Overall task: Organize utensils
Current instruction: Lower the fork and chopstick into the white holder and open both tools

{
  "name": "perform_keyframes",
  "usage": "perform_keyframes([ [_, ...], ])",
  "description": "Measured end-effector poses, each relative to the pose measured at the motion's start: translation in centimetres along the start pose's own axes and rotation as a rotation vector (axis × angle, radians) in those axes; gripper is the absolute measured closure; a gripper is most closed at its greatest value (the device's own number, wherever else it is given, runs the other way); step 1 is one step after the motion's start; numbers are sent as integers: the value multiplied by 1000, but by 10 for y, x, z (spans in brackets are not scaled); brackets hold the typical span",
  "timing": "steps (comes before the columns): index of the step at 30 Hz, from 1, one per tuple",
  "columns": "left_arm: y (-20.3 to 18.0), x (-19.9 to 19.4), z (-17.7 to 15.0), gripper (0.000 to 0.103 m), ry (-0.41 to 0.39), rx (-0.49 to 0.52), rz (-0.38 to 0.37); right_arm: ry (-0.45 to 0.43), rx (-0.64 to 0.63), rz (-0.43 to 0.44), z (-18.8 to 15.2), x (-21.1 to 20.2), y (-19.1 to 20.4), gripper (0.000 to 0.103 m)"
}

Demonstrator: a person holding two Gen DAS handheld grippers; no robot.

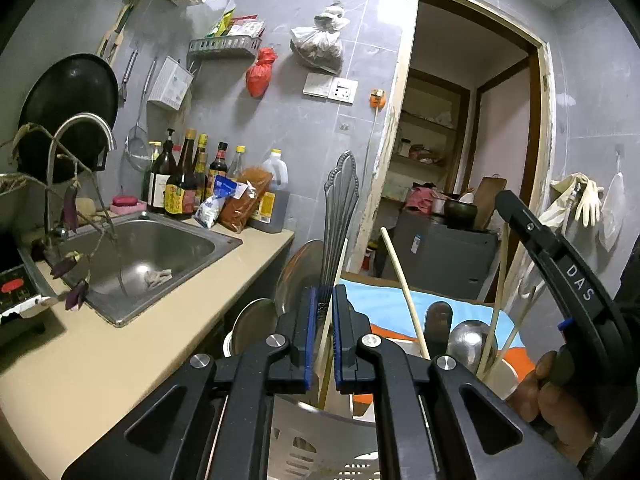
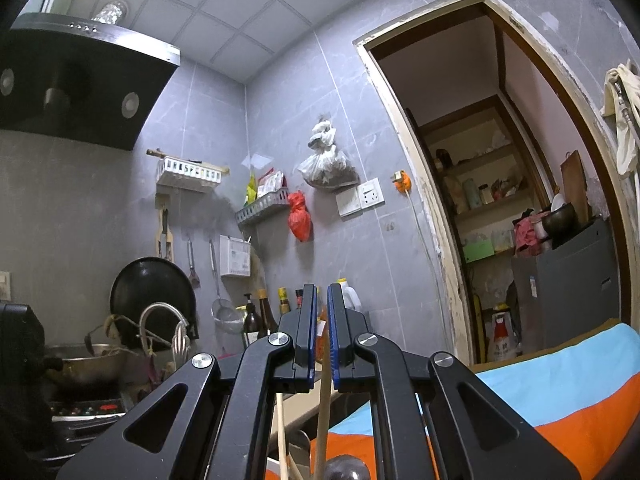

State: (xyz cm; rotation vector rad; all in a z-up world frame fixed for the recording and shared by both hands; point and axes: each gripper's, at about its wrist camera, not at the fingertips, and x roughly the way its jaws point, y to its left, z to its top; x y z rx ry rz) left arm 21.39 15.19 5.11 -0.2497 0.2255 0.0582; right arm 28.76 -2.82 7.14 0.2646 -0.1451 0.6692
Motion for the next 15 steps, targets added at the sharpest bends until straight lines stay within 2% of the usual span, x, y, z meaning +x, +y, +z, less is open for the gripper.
perform_keyframes([
  [4, 3, -2, 0, 96, -1, -21, -33, 10, 12, -4, -1, 1, -2, 95],
  [9, 2, -7, 0, 93, -19, -22, -51, 10, 10, -5, -1, 1, -2, 85],
  [15, 6, -10, 0, 80, -34, -53, -64, 8, 7, -7, -1, 1, -2, 78],
])
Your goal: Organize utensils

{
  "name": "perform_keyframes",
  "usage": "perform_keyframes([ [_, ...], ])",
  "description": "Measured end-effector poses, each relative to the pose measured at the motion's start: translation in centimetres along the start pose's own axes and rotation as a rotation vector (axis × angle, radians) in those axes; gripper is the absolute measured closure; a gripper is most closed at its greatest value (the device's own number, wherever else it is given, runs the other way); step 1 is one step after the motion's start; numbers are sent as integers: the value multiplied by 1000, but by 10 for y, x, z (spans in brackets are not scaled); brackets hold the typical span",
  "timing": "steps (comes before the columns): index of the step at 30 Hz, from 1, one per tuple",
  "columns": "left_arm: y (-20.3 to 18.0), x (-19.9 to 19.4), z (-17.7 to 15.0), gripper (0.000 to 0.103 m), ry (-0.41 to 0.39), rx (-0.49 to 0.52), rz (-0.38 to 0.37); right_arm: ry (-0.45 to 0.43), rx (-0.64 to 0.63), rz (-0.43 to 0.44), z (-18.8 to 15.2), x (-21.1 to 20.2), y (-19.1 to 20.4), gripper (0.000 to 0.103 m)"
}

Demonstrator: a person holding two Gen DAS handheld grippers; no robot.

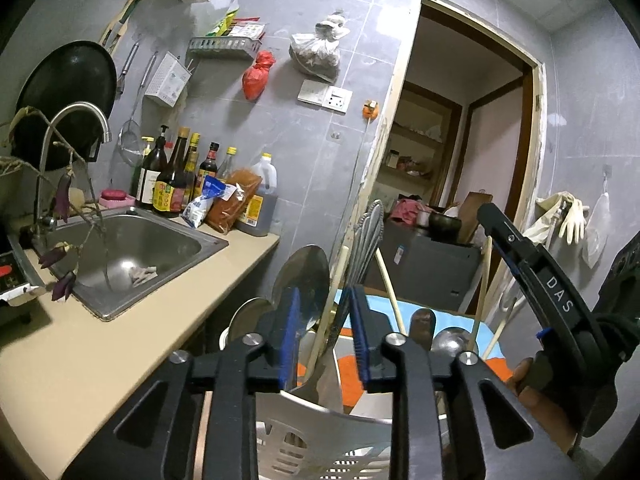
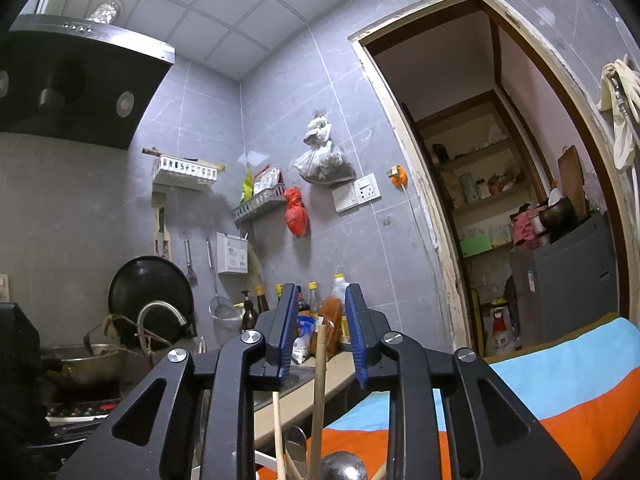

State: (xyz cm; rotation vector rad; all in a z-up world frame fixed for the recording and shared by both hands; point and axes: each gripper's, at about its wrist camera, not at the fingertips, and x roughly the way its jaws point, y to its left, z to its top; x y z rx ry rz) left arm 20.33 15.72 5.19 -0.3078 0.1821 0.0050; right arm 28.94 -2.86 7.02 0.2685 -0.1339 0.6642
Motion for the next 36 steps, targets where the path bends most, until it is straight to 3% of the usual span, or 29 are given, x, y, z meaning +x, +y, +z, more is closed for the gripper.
perform_keyframes([
  [6, 1, -3, 0, 71, -8, -8, -6, -8, 0, -3, 1, -1, 0, 61],
  [16, 2, -10, 2, 58, -29, -25, -9, 21, -35, -42, -4, -6, 3, 49],
  [21, 3, -12, 5, 52, -33, -35, -9, 35, -63, -55, -4, -13, 5, 36],
  [31, -5, -31, 12, 29, -54, 6, 28, 65, -82, -106, 6, -37, -1, 21],
  [36, -14, -42, 13, 17, -40, 51, 64, 86, -82, -121, 13, -52, -2, 9],
])
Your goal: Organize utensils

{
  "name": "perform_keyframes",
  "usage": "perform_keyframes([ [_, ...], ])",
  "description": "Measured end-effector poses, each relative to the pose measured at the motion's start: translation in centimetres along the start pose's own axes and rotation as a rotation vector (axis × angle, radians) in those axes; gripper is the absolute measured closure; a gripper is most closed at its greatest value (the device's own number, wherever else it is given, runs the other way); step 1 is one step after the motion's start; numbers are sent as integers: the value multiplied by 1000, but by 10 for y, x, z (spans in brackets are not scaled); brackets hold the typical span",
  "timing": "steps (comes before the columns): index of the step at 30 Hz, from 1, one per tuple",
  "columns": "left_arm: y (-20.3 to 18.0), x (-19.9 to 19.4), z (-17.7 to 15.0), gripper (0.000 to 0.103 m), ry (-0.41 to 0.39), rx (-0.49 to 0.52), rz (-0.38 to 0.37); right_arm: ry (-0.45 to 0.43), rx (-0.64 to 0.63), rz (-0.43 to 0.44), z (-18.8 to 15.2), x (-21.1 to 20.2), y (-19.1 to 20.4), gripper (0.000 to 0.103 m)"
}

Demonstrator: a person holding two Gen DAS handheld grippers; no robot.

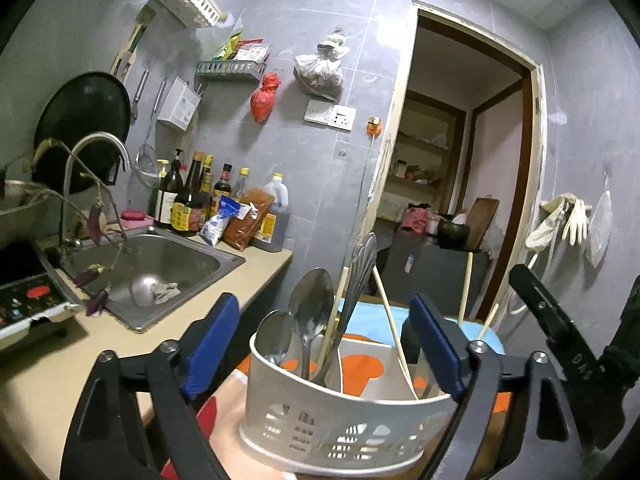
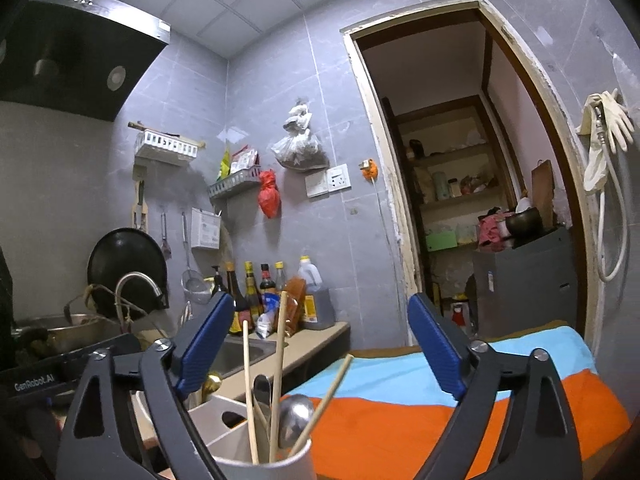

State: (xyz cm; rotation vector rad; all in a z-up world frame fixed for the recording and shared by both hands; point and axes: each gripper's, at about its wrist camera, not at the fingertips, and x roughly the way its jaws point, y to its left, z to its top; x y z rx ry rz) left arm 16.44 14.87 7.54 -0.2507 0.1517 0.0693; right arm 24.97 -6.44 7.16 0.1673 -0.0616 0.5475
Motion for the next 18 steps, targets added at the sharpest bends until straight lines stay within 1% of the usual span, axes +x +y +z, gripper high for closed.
perform_keyframes([
  [2, -4, -5, 0, 14, 4, 24, 14, 19, 0, -11, 3, -6, -1, 7],
  [5, -11, -10, -1, 12, 12, 61, 33, 51, 13, -14, 7, -16, -3, 6],
  [9, -18, -18, -4, 11, 22, 92, 38, 90, 5, -31, 10, -33, -6, 4],
  [12, -25, -25, -7, 10, 30, 105, 34, 110, -7, -58, 12, -49, -8, 0],
  [18, -41, -39, -19, 10, 44, 138, 14, 163, -29, -120, 11, -76, -14, 0],
])
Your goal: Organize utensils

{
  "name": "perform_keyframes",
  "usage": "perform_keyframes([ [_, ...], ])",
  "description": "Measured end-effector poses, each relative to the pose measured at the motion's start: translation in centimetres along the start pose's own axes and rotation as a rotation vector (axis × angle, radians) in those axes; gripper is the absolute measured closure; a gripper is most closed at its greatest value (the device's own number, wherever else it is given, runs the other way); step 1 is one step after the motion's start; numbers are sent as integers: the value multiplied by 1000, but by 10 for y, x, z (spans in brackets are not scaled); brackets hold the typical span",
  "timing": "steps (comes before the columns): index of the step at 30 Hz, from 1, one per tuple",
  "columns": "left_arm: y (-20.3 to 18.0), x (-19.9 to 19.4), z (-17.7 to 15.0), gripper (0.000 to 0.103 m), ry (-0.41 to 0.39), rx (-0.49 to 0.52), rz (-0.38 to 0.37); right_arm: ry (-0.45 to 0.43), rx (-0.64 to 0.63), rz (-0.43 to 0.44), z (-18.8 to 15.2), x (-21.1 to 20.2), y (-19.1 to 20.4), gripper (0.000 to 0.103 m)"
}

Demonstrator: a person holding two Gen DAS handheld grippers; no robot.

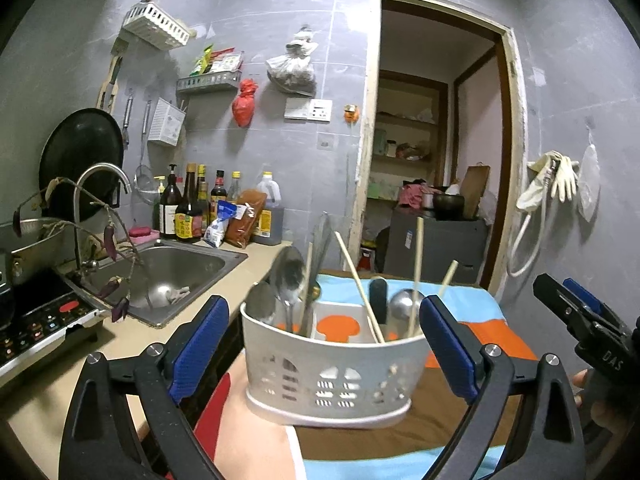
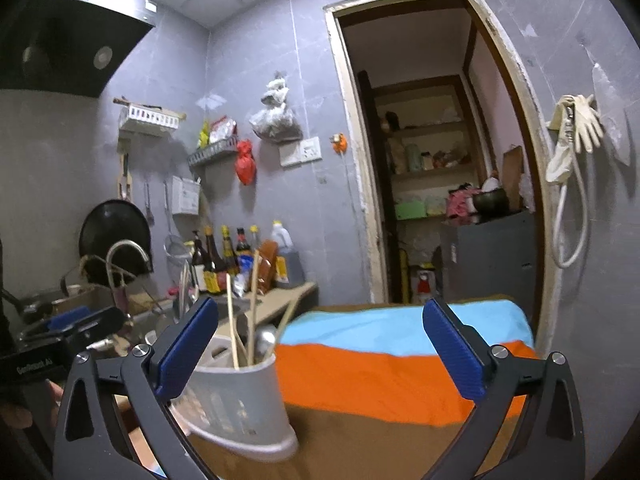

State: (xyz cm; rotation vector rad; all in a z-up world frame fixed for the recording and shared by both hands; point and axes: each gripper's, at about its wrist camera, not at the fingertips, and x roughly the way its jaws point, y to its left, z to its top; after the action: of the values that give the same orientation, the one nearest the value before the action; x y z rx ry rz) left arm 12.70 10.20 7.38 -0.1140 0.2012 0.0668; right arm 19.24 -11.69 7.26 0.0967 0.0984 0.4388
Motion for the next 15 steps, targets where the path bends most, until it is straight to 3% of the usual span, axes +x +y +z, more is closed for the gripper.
perform_keyframes([
  [15, -30, -26, -27, 9, 16, 38, 7, 75, -87, -192, -18, -52, -19, 0],
])
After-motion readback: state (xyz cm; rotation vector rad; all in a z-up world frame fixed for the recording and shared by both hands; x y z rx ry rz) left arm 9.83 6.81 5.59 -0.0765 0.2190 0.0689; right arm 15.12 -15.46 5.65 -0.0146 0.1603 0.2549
